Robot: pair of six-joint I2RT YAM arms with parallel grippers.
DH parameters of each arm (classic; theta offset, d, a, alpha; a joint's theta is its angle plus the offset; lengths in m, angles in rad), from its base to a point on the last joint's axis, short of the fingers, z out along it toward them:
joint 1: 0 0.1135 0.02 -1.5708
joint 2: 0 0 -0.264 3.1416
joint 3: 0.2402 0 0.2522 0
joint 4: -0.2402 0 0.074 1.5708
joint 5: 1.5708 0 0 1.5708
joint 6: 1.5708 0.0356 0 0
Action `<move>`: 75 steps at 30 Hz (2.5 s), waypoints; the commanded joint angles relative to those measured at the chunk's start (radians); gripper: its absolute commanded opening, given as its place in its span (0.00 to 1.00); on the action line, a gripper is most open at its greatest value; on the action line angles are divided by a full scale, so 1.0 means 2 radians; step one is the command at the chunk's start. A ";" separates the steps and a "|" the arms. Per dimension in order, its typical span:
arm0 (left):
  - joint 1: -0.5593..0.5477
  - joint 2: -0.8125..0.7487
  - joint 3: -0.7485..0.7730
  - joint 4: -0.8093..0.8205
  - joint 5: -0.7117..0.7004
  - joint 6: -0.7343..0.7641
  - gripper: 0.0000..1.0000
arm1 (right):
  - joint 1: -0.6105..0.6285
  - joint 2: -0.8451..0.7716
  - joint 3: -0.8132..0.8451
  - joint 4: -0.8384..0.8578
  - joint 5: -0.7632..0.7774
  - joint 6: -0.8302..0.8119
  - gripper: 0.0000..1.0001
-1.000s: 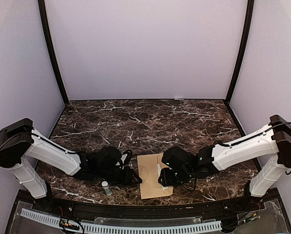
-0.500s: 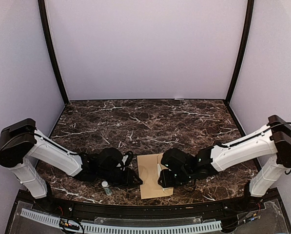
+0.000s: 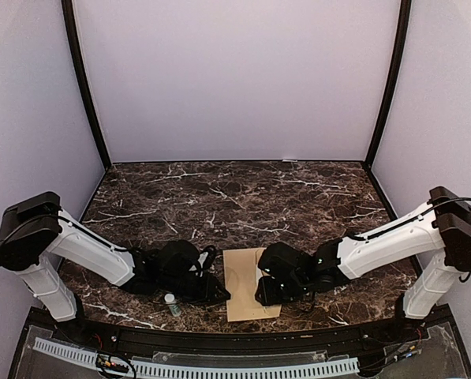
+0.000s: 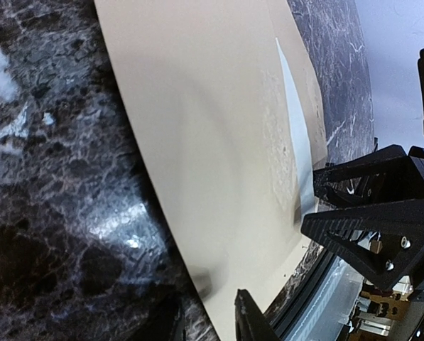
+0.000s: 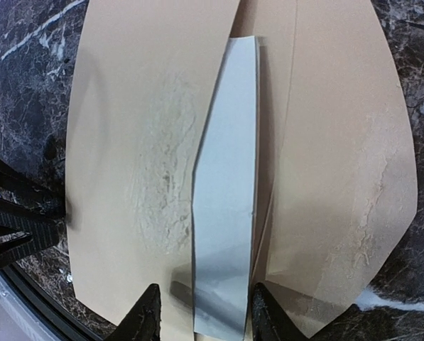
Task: Place the letter into the envelope and seal it
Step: Place the letter in the envelope.
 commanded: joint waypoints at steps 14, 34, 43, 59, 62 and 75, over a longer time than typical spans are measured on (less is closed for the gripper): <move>-0.006 0.019 0.012 0.024 0.016 0.001 0.18 | 0.019 0.041 0.060 -0.004 0.004 -0.007 0.39; -0.006 -0.032 0.010 -0.026 -0.038 0.017 0.38 | 0.019 -0.018 0.043 -0.024 0.032 0.000 0.56; 0.021 -0.043 0.027 -0.058 -0.038 0.042 0.45 | -0.003 -0.044 0.037 -0.047 0.049 -0.008 0.61; 0.052 0.013 0.066 -0.053 -0.009 0.065 0.36 | -0.062 0.015 0.062 -0.014 0.014 -0.063 0.50; 0.053 0.022 0.068 -0.049 -0.003 0.064 0.36 | -0.069 0.028 0.068 -0.007 0.006 -0.070 0.46; 0.054 0.053 0.082 -0.034 0.020 0.066 0.28 | -0.076 0.071 0.090 0.006 -0.022 -0.091 0.40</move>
